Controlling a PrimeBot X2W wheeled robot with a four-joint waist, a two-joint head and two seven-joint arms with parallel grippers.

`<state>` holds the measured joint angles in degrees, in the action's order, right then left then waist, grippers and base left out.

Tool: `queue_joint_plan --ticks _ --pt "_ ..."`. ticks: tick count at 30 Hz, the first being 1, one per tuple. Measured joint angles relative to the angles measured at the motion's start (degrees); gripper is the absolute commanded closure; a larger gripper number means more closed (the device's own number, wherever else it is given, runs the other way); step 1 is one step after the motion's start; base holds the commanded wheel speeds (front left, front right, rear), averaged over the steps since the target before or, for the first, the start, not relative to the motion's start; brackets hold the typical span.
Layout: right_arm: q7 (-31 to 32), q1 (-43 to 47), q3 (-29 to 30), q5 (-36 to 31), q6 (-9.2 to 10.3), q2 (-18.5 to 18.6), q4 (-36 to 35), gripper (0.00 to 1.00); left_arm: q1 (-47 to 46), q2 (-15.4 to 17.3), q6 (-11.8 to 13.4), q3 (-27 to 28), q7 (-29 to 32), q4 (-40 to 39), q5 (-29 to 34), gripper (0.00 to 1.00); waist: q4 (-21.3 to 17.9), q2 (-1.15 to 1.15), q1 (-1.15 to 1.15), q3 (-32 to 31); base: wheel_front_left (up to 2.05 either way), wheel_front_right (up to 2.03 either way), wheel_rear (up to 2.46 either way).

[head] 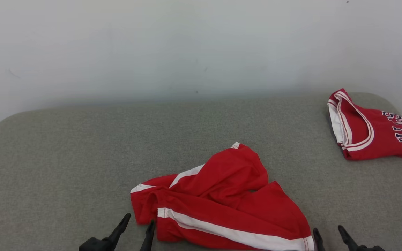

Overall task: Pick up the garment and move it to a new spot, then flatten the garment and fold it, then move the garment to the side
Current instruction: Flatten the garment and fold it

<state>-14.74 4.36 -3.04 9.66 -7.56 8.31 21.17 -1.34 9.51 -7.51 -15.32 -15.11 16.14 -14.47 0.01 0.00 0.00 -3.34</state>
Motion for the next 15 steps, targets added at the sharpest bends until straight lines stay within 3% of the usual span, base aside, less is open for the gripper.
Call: queue_joint_plan --ticks 9,15 --pt "-0.22 -6.14 -5.54 0.33 0.0 -0.99 12.79 0.0 -6.53 0.3 0.0 -4.65 0.0 11.7 -3.8 0.0 -2.57 0.0 0.01 3.13 0.0 0.0 0.0" --pt "-0.29 -10.58 -6.82 0.63 0.0 -2.85 17.22 0.0 -11.04 0.25 0.0 -6.45 0.0 14.46 -6.23 0.0 -4.08 0.0 0.01 6.11 0.0 0.0 0.0"
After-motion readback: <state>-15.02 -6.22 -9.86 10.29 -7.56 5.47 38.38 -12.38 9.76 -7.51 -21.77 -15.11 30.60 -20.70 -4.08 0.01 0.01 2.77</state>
